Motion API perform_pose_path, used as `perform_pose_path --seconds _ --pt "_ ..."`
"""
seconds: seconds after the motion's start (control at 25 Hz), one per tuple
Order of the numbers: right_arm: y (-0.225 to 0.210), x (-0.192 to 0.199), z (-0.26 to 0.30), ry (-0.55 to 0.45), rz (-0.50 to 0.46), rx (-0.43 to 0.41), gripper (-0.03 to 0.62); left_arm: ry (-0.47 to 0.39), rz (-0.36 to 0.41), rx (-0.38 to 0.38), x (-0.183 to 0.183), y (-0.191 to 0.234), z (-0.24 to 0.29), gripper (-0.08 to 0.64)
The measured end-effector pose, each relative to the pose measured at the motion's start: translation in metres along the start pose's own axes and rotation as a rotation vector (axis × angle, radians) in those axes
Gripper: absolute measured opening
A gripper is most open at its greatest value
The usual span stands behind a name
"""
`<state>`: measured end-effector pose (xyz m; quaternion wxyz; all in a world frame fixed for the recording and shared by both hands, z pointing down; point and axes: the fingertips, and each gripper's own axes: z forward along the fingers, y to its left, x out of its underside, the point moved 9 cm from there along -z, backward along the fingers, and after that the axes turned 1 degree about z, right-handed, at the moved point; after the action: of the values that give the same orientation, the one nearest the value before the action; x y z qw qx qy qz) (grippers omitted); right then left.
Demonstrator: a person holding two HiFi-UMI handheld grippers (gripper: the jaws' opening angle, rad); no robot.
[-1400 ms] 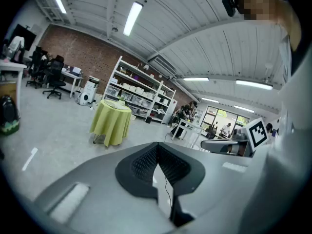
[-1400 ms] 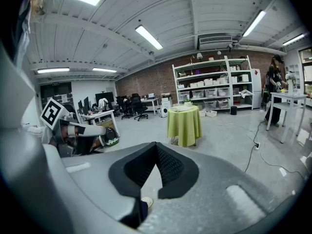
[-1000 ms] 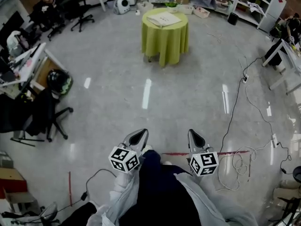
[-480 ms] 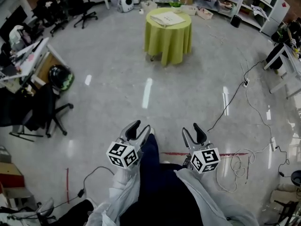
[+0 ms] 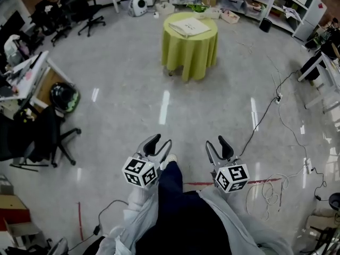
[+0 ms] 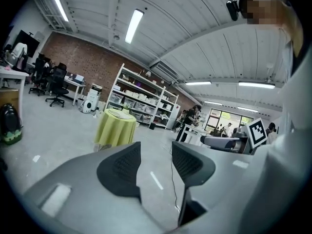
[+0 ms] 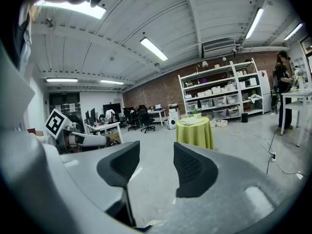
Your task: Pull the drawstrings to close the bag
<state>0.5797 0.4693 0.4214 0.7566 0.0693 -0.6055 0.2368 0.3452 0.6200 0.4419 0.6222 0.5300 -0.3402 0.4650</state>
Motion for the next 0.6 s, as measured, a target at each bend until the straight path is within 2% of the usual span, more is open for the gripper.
perform_pose_path --seconds 0.32,0.6 --pt "-0.007 -0.036 0.085 -0.017 0.0 0.03 0.213 -0.005 0.01 0.017 -0.045 0.076 0.042 0.196" --pt "-0.006 -0.047 0.142 -0.033 0.019 0.047 0.209 0.006 0.047 0.036 -0.071 0.13 0.065 0.196"
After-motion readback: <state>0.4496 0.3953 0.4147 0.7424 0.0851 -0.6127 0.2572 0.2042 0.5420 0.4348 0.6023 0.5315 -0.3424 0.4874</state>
